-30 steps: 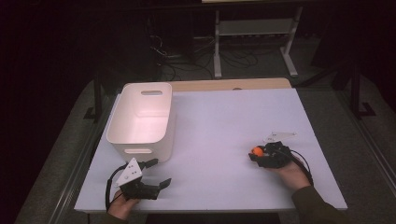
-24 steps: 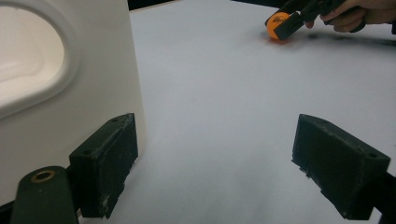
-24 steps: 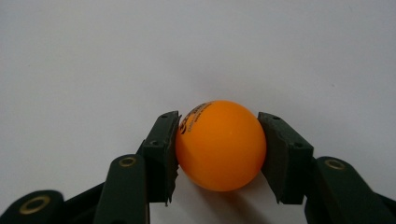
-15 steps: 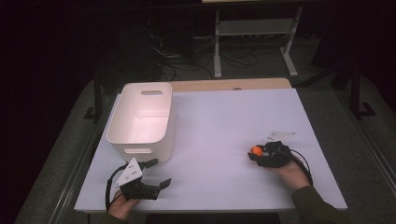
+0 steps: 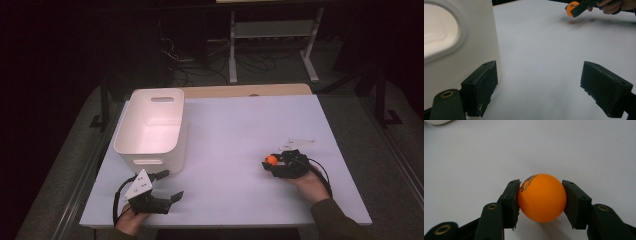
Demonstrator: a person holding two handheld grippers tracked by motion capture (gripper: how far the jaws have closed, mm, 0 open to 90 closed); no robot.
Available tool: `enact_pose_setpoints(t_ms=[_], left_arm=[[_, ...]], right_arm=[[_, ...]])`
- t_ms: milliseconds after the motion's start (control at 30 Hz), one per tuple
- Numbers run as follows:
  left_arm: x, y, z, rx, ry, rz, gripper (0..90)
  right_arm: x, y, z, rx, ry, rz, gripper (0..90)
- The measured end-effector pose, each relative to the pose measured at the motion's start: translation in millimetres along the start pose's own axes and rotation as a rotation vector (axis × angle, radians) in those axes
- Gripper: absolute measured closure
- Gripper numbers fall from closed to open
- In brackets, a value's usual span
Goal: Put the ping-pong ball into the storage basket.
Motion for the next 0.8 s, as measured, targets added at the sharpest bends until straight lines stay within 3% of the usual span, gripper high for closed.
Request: enact_pose_setpoints(t_ms=[800], left_arm=[[-0.1,-0.5,0.2,-0.002,0.002,0.007,14.1]], right_arm=[[-17.2,-12.7,-5.0,-0.025,0.002,0.033,49.1]])
Point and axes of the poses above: each handheld gripper's, and its own axes: z roughly backward along the jaws, x roughly out of its underside, y roughly to its right, the point moved 8 cm from there along -z, roughly forward along the jaws, and after that the axes turned 11 degrees about -x, right-handed, at the moved point
